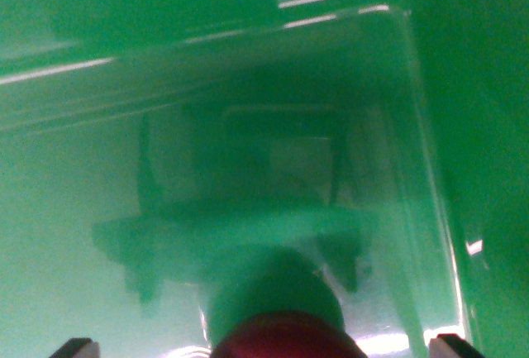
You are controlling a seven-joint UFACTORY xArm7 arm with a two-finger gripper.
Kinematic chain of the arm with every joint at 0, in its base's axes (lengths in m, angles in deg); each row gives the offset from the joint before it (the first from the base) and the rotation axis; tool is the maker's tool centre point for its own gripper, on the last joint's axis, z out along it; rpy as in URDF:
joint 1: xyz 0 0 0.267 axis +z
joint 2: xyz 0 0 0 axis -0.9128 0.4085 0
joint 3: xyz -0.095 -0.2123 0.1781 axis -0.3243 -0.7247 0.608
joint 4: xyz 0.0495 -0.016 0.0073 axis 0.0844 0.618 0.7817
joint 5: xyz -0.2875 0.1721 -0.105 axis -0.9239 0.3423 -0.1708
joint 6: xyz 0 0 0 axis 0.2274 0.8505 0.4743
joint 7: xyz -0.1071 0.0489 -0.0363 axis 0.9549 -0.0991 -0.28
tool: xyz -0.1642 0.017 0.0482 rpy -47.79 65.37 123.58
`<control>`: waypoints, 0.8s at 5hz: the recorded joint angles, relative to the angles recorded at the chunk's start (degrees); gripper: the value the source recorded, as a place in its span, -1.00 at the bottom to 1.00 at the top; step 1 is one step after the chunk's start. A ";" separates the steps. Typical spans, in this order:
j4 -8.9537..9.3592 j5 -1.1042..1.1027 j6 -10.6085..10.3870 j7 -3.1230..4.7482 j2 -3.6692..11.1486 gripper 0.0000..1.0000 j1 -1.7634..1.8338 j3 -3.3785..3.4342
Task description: Pick fruit
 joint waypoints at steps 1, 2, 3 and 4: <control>1.07 -0.26 -1.39 0.00 0.43 -1.00 -0.07 -0.06; 1.07 -0.26 -1.39 0.00 0.43 -1.00 -0.07 -0.06; 1.89 -0.46 -2.47 0.00 0.76 -1.00 -0.12 -0.10; 1.89 -0.46 -2.47 0.00 0.76 -1.00 -0.12 -0.10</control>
